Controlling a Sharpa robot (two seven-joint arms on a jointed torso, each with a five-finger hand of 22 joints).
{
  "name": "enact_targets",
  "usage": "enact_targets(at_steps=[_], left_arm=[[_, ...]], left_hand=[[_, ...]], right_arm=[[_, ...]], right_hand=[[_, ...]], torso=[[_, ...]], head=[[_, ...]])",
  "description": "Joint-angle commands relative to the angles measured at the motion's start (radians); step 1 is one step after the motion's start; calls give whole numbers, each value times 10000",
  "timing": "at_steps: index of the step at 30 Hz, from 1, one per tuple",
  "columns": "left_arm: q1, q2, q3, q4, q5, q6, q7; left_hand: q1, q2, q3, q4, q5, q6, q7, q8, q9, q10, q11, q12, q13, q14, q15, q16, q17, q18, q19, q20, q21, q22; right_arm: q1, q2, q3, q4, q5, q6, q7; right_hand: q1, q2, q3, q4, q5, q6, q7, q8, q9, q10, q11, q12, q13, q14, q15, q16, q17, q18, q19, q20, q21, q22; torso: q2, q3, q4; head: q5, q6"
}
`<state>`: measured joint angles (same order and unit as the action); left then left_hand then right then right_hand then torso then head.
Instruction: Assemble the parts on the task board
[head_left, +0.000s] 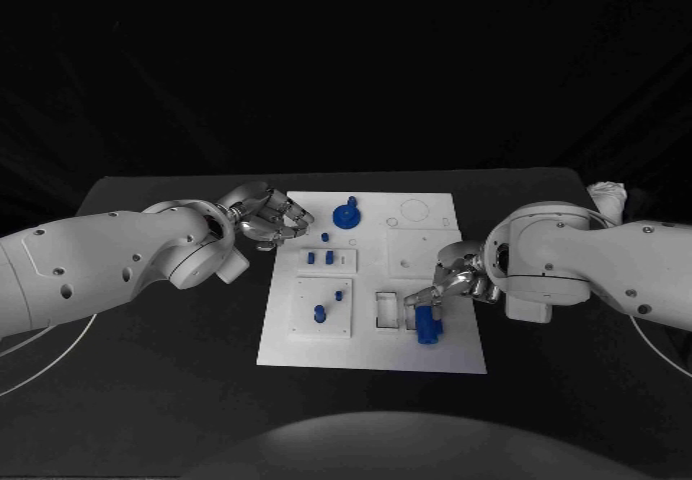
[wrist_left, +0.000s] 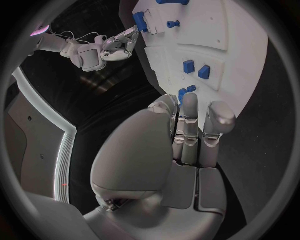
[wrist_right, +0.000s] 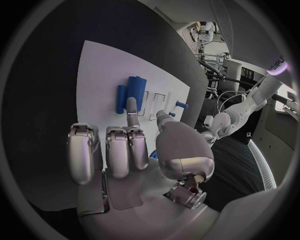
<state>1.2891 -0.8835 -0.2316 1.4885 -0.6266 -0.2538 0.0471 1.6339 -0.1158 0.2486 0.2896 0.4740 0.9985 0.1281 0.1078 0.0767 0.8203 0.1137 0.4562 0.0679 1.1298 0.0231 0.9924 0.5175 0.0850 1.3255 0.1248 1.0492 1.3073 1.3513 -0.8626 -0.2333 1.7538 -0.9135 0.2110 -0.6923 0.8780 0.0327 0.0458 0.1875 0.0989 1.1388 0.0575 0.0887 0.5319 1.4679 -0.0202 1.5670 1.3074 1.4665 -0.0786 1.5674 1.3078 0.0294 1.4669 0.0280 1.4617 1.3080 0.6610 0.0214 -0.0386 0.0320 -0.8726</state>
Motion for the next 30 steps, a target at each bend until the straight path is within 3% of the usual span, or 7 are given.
enact_targets(at_steps=[1, 7, 18, 30], left_arm=[[3, 15, 6, 26, 12, 183, -49], [3, 14, 6, 25, 12, 208, -78], [1, 25, 6, 30, 8, 247, -118], [-2, 46, 6, 26, -9, 278, -165]], left_hand=[[-90, -1, 38, 9, 52, 22, 72, 56, 9, 33, -31, 30, 16, -39, 19, 40, -16, 199, -53, 29, -38, 1233], [-90, -1, 38, 9, 52, 22, 72, 56, 9, 33, -31, 30, 16, -39, 19, 40, -16, 199, -53, 29, -38, 1233], [-97, -7, 36, 9, 52, 15, 70, 53, 7, 33, -27, 34, 16, -41, 23, 43, -19, 199, -53, 32, -38, 1233], [-97, -7, 36, 9, 52, 15, 70, 53, 7, 33, -27, 34, 16, -41, 23, 43, -19, 199, -53, 32, -38, 1233]], right_arm=[[-100, 88, -27, -42, 163, 234, -34], [-165, 108, -27, -112, 108, 275, -53], [-367, 123, -27, -202, 6, 245, -64], [-471, 179, -28, -273, -314, 186, -83]], right_hand=[[110, 83, 23, -114, 190, -37, -2, -80, -154, 1029, 68, 38, 2634, 1043, 53, 34, 2630, 13, 427, 85, -78, 2216], [303, 181, 174, -401, 979, 58, -1, -193, -444, 1029, 74, 38, 2634, 1043, 56, 34, 2630, 37, 383, 103, -179, 2184], [737, 243, 556, -956, 1896, 10, 13, -239, -814, 1029, 84, 38, 2634, 1043, 65, 34, 2630, 90, 281, 114, -410, 2110], [773, 192, 601, -1055, 1861, -21, 23, -238, -877, 1029, 85, 38, 2634, 1043, 74, 34, 2630, 121, 222, 119, -540, 2066]], torso=[[5, 3, -3], [-2, 7, -14], [5, 16, -18], [7, 18, -28]], head=[[29, 0], [59, 0], [72, 0], [94, 0]])
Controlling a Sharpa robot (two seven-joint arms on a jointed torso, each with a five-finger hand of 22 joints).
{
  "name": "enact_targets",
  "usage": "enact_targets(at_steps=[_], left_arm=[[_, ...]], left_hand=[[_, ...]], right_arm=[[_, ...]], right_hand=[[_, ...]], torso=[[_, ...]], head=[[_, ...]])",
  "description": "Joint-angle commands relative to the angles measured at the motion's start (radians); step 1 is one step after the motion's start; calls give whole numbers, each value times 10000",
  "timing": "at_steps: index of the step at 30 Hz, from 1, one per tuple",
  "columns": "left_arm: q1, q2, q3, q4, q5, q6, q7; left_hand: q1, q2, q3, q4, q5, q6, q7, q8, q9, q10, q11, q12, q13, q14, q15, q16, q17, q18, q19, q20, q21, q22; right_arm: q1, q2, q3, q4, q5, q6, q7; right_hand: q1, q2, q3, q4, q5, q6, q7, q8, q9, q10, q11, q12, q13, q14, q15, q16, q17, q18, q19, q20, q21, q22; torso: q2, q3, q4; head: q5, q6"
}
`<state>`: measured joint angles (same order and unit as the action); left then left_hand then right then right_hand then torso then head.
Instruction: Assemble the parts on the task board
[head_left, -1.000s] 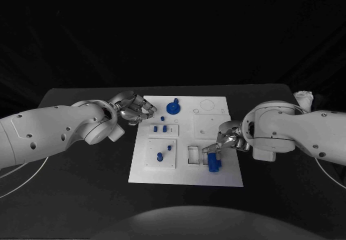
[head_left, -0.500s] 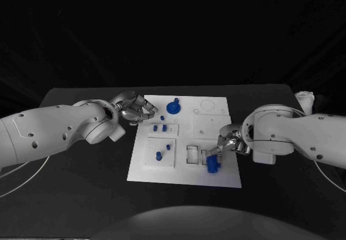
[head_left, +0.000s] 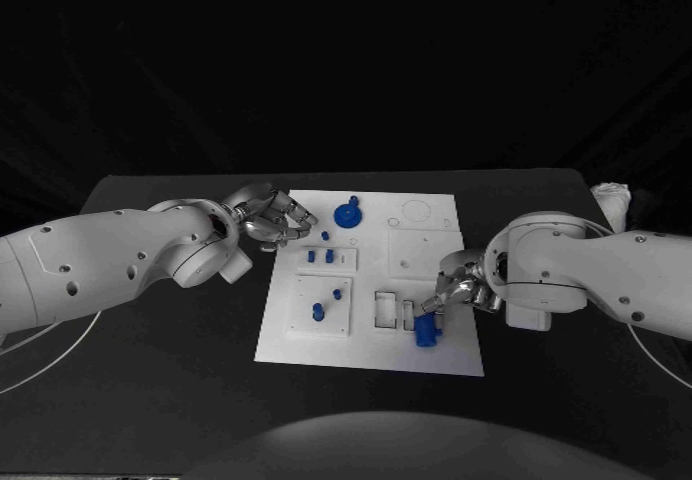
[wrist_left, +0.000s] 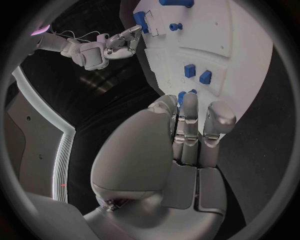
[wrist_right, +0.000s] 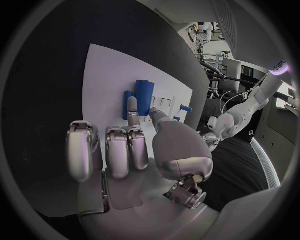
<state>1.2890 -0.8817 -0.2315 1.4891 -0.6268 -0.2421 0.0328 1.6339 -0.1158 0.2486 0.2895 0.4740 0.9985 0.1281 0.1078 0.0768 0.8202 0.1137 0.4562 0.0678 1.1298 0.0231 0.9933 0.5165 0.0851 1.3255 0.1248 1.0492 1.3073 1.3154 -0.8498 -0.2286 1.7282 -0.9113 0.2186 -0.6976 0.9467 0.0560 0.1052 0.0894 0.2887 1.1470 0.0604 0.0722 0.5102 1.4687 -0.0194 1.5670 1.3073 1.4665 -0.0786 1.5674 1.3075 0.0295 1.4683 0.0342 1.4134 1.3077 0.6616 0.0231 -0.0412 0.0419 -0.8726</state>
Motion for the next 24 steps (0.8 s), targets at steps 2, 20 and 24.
enact_targets(at_steps=[2, 20, 24], left_arm=[[-1, 35, 5, 16, -11, 165, -28], [-5, 12, 5, 40, -33, 193, -76], [-5, 7, 5, 39, -33, 211, -109]], left_hand=[[-98, -7, 36, 9, 52, 15, 70, 53, 7, 33, -27, 34, 17, -41, 24, 35, -9, 198, -54, 32, -38, 1233], [-110, -16, 34, 8, 53, -3, 63, 43, 2, 31, -17, 42, 15, -43, 36, 41, -14, 196, -54, 39, -36, 1233], [-110, -16, 34, 8, 53, -3, 63, 43, 2, 31, -17, 42, 15, -43, 36, 41, -14, 196, -54, 39, -36, 1233]], right_arm=[[-119, 68, -76, -12, -486, 111, -42], [-195, -67, -76, -16, -477, -316, 21], [-197, -156, -76, 15, -464, -395, 45]], right_hand=[[90, -57, 11, -95, -63, -91, -9, -65, -668, 1021, 76, 38, 2635, 1043, 75, 34, 2633, 118, 213, 58, -51, 2072], [21, 5, 123, -177, -248, -447, 97, -114, -969, 1021, 156, 38, 2635, 1043, 123, 34, 2633, 120, 216, 90, -96, 2061], [12, 13, 131, -179, -258, -473, 105, -113, -995, 1021, 164, 38, 2635, 1043, 131, 34, 2633, 120, 217, 95, -98, 2061]], torso=[[1, 1, -6], [5, 10, -13], [10, 9, -15]], head=[[-3, 0], [92, 0], [86, 0]])
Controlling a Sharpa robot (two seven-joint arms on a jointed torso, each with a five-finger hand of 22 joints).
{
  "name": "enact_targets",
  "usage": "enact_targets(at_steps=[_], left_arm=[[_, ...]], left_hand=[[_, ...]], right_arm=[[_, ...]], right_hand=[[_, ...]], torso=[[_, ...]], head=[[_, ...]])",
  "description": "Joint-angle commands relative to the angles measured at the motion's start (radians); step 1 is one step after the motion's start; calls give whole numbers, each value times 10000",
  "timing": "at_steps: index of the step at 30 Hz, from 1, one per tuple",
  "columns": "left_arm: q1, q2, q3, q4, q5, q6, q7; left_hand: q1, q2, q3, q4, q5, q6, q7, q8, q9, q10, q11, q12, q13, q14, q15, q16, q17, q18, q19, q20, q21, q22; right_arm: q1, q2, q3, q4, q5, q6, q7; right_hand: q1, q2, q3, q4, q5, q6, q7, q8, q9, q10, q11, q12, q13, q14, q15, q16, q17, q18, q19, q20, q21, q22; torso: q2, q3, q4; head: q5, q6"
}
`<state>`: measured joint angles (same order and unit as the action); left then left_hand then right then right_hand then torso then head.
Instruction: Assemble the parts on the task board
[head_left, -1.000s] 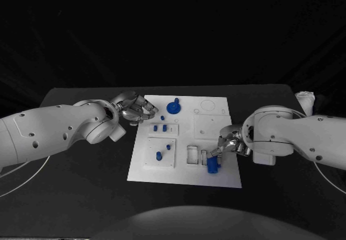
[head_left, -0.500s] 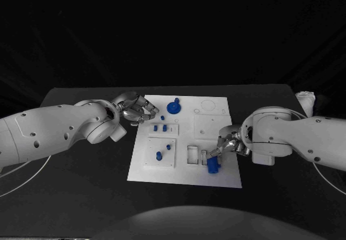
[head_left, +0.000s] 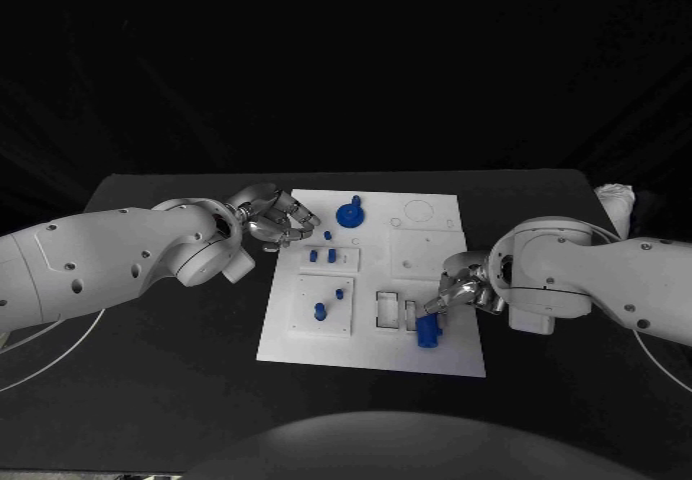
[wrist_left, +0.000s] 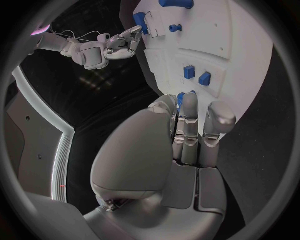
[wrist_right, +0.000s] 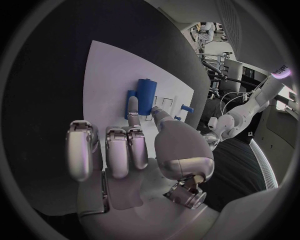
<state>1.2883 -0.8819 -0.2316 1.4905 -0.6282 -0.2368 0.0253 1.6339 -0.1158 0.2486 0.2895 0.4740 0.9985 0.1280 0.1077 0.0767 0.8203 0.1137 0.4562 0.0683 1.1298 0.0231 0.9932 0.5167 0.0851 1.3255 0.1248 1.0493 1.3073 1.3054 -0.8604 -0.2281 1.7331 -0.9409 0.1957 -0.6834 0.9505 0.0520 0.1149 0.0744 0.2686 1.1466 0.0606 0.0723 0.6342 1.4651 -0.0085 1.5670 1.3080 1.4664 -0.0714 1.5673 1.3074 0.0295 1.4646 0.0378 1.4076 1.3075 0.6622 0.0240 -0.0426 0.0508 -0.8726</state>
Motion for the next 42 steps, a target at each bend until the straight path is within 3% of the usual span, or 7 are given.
enact_targets(at_steps=[1, 22, 33, 42], left_arm=[[1, 7, 5, 26, -19, 162, -39], [0, 14, 5, 27, -20, 285, -174], [0, 13, 5, 12, -49, 393, -241], [0, -2, 5, 34, -103, 489, -329]], left_hand=[[-110, -17, 34, 8, 53, -3, 64, 43, 2, 31, -17, 42, 11, -43, 35, 41, -15, 197, -54, 39, -36, 1233], [-126, -18, 40, 8, 63, -30, 49, 29, -4, 30, -3, 56, 8, -49, 53, 50, -25, 200, -68, 52, -61, 1227], [-142, 24, 66, 8, 72, -4, 80, 44, 1, 69, -3, 97, 12, -67, 73, 60, -40, 200, -78, 71, -70, 1224], [-150, 39, 79, 2, 72, 39, 112, 69, 10, 149, -6, 153, 21, -78, 83, 74, -54, 205, -90, 84, -89, 1219]], right_arm=[[-97, -79, -80, -18, -165, -186, -91], [-61, -547, -78, 264, 208, -762, 65], [373, -1183, -77, 867, 378, -1273, 148], [451, -1441, -78, 1207, 822, -1219, 150]], right_hand=[[-29, 55, 35, -28, -62, -473, 104, -113, -2240, 1057, 57, 38, 2628, 1043, 60, 34, 2634, 121, 253, 60, -41, 2063], [-89, 89, 58, -38, -192, -402, 100, -31, -2319, 1057, 67, 38, 2628, 1043, 80, 34, 2634, 112, 282, 86, -6, 2080], [-309, 179, 45, 90, -232, -146, 29, 66, -2303, 1057, 7, 38, 2628, 1043, 35, 34, 2634, 100, 321, 62, 50, 2106], [-570, 312, 29, 293, -425, 7, -24, 116, -2279, 1057, -44, 38, 2628, 1043, -8, 34, 2634, 95, 338, 23, 66, 2117]], torso=[[5, 2, 2], [10, 8, 0], [-8, 9, -15], [7, 11, -16]], head=[[8, 0], [43, 0], [41, 0], [47, 0]])
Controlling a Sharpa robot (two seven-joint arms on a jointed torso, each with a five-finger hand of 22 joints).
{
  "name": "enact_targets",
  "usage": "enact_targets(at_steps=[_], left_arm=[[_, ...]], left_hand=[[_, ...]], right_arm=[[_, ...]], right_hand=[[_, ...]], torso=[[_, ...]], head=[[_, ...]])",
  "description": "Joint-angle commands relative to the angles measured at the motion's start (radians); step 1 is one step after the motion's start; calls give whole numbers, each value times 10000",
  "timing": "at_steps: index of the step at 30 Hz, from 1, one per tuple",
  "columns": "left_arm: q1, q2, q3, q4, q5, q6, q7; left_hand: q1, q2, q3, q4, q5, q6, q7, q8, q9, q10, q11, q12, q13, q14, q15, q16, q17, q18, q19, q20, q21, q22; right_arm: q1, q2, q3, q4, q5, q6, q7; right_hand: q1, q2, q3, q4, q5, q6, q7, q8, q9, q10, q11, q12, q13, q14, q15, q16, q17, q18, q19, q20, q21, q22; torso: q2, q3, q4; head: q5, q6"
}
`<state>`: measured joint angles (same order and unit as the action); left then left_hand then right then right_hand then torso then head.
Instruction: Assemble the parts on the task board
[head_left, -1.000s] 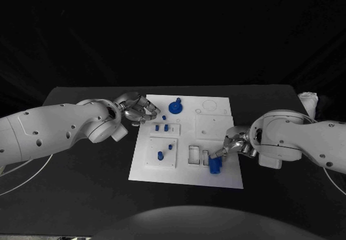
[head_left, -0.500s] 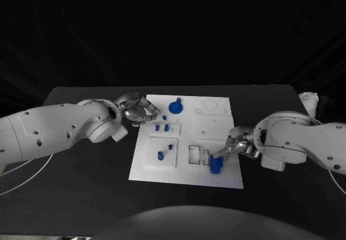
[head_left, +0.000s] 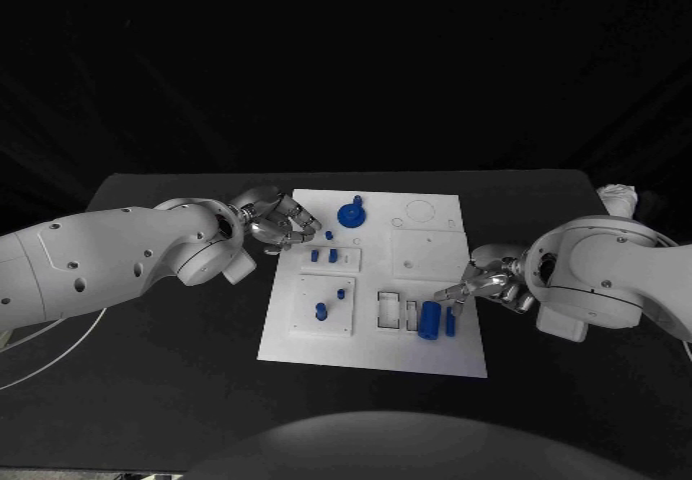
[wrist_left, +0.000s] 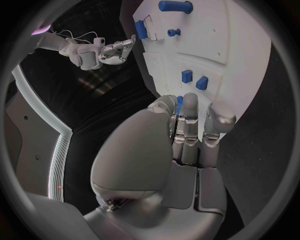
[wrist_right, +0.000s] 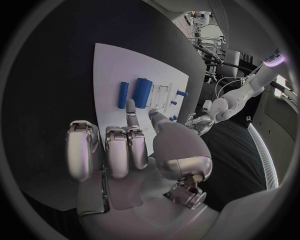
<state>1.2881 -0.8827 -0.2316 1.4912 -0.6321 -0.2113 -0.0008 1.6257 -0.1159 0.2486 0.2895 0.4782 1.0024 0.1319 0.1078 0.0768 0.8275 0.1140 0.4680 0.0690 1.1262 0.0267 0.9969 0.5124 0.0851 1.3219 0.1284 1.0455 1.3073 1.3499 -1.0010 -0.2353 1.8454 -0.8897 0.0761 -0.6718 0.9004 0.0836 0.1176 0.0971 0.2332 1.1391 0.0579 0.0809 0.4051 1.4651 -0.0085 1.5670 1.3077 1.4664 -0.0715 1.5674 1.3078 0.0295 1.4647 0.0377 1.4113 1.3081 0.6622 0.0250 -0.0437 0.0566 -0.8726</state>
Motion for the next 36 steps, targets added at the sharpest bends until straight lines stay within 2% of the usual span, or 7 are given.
enact_targets(at_steps=[1, 7, 14, 19, 25, 36], left_arm=[[2, 5, 5, 23, -67, 245, -81], [0, 40, 5, -4, -96, 354, -156], [-7, 61, 5, -12, -130, 435, -222], [-10, 63, 5, -9, -138, 455, -258], [-11, 49, 5, 2, -148, 478, -302], [-13, 59, 5, -6, -166, 523, -364]], left_hand=[[-68, 41, 80, 2, 30, 1, 75, 70, 10, 82, -9, 38, 13, -43, 48, 38, -12, 205, -55, 49, -52, 1219], [-70, 56, 98, 0, 32, 34, 106, 90, 17, 150, -8, 80, 16, -79, 55, 26, -35, 241, -145, 58, -227, 1171], [-72, 63, 104, 2, 32, 41, 114, 94, 19, 164, -7, 88, 15, -95, 58, 17, -44, 251, -171, 61, -278, 1158], [-72, 63, 104, 2, 32, 41, 114, 94, 19, 164, -7, 88, 15, -95, 58, 17, -44, 251, -171, 61, -278, 1158], [-76, 60, 105, 3, 32, 39, 120, 93, 18, 169, -2, 92, 13, -109, 61, 9, -52, 257, -189, 64, -311, 1148], [-81, 51, 104, 4, 31, 33, 122, 90, 16, 163, 4, 89, 8, -119, 65, 3, -60, 261, -200, 67, -331, 1143]], right_arm=[[7, -52, -7, 115, 343, 0, 31], [9, 28, -7, 111, 588, 127, 2], [-49, 446, -8, -236, 831, 244, -55], [-159, 788, -8, -560, 900, 285, -76], [-267, 1011, -8, -824, 1122, 299, -63], [-354, 1053, -9, -947, 1166, 376, -80]], right_hand=[[-86, -4, -3, 76, -128, 84, 1, 29, 12, 1057, -46, 38, 2631, 1044, -10, 34, 2630, 94, 339, 20, 29, 2112], [-244, 22, -60, 192, -452, 81, 1, 14, 12, 1057, -52, 38, 2631, 1044, -17, 34, 2630, 92, 344, 7, 29, 2114], [-424, -20, -179, 308, -850, -214, 85, -142, -76, 1057, 10, 38, 2631, 1044, 25, 34, 2630, 94, 337, 27, 4, 2109], [-416, -51, -214, 286, -902, -584, 198, -195, -206, 1057, 107, 38, 2631, 1044, 102, 34, 2630, 97, 326, 83, -25, 2101], [-370, 13, -192, 255, -886, -916, 297, -200, -354, 1057, 199, 38, 2631, 1044, 178, 34, 2630, 104, 313, 149, -58, 2092], [-381, 77, -220, 246, -933, -1607, 500, -200, -788, 1057, 381, 38, 2631, 1044, 336, 34, 2630, 108, 307, 295, -81, 2088]], torso=[[10, -3, -9], [9, -1, 1], [5, -1, -4], [8, 1, 4], [13, 1, -2], [2, 5, -13]], head=[[-7, 0], [-58, 0], [-72, 0], [-61, 0], [-24, 0], [-27, 0]])
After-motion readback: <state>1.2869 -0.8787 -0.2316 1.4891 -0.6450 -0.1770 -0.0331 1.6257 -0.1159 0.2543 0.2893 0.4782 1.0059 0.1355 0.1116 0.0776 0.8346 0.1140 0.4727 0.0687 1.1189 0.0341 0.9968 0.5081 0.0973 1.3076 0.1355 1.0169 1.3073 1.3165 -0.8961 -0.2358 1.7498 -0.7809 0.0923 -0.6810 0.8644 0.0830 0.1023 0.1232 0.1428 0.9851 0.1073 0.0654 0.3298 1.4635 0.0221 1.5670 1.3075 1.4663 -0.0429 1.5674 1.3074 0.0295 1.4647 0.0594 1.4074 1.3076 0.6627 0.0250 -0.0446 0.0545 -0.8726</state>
